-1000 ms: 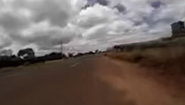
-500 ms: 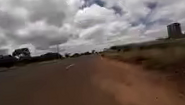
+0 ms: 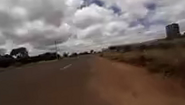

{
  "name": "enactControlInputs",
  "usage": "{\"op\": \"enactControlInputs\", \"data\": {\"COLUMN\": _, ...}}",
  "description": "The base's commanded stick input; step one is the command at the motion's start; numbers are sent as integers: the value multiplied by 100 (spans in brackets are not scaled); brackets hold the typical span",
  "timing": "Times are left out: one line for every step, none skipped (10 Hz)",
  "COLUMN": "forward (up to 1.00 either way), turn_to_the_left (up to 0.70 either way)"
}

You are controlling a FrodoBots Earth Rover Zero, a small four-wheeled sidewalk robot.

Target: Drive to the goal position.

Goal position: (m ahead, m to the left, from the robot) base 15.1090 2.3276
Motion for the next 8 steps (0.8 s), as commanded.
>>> {"op": "enactControlInputs", "data": {"forward": 85, "turn_to_the_left": -13}}
{"op": "enactControlInputs", "data": {"forward": 85, "turn_to_the_left": -20}}
{"op": "enactControlInputs", "data": {"forward": 85, "turn_to_the_left": -28}}
{"op": "enactControlInputs", "data": {"forward": 85, "turn_to_the_left": -34}}
{"op": "enactControlInputs", "data": {"forward": 85, "turn_to_the_left": -32}}
{"op": "enactControlInputs", "data": {"forward": 85, "turn_to_the_left": -7}}
{"op": "enactControlInputs", "data": {"forward": 85, "turn_to_the_left": 0}}
{"op": "enactControlInputs", "data": {"forward": 85, "turn_to_the_left": 0}}
